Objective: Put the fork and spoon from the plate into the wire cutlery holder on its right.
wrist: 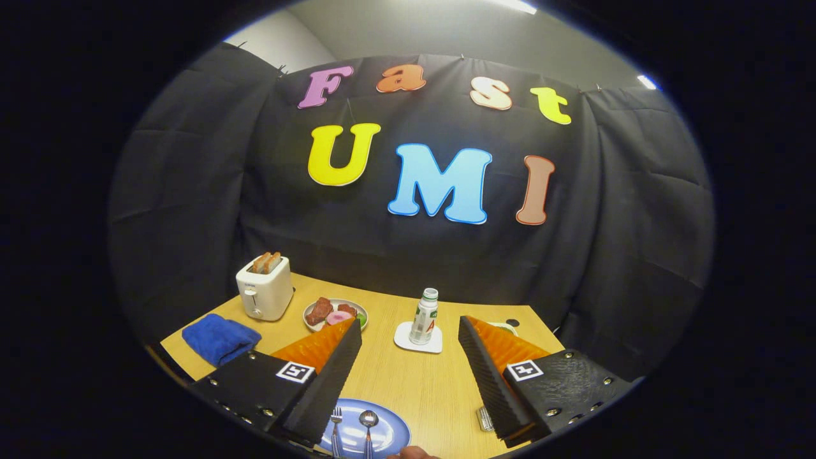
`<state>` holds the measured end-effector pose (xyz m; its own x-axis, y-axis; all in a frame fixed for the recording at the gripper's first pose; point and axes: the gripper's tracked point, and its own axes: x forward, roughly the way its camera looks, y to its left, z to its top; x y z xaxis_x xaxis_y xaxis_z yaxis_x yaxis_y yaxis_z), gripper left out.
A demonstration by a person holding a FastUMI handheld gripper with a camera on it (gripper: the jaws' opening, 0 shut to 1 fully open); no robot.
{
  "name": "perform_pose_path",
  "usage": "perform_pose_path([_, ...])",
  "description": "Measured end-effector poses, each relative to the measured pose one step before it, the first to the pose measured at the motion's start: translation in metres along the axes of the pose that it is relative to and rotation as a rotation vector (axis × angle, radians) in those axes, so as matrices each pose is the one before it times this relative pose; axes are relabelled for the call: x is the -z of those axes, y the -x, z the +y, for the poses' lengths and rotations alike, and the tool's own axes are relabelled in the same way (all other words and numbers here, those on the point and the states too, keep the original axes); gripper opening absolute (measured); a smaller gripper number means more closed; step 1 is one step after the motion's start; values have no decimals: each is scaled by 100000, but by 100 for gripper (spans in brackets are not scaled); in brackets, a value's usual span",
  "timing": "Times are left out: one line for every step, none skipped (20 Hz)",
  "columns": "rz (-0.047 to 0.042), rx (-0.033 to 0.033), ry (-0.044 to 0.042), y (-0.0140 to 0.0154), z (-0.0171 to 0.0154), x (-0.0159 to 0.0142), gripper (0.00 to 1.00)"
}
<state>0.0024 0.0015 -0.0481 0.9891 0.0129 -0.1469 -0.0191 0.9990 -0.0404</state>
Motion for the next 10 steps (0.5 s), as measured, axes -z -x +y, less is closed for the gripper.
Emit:
perform_pose_path([507, 9, 386, -39, 42, 352, 94])
perform_pose_path([749, -223, 530, -125, 129, 315, 94])
perform_pose_path([1373, -186, 737, -180, 190, 703, 94])
perform_pose_path([1724, -542, 467, -110, 215, 597, 94])
perform_pose_path([1944, -429, 384, -161, 213, 805, 94])
perform_pose_path([1821, -527, 308, -78, 131, 613, 94])
perform_pose_path([2004, -728, 229, -90, 195, 716, 94])
perform_pose_path([2214, -507, 308, -151, 137, 682, 94])
perform_pose_path([2332, -732, 120, -225, 221, 742, 94])
perform_pose_path([2242, -708, -18, -97, 186, 696, 94])
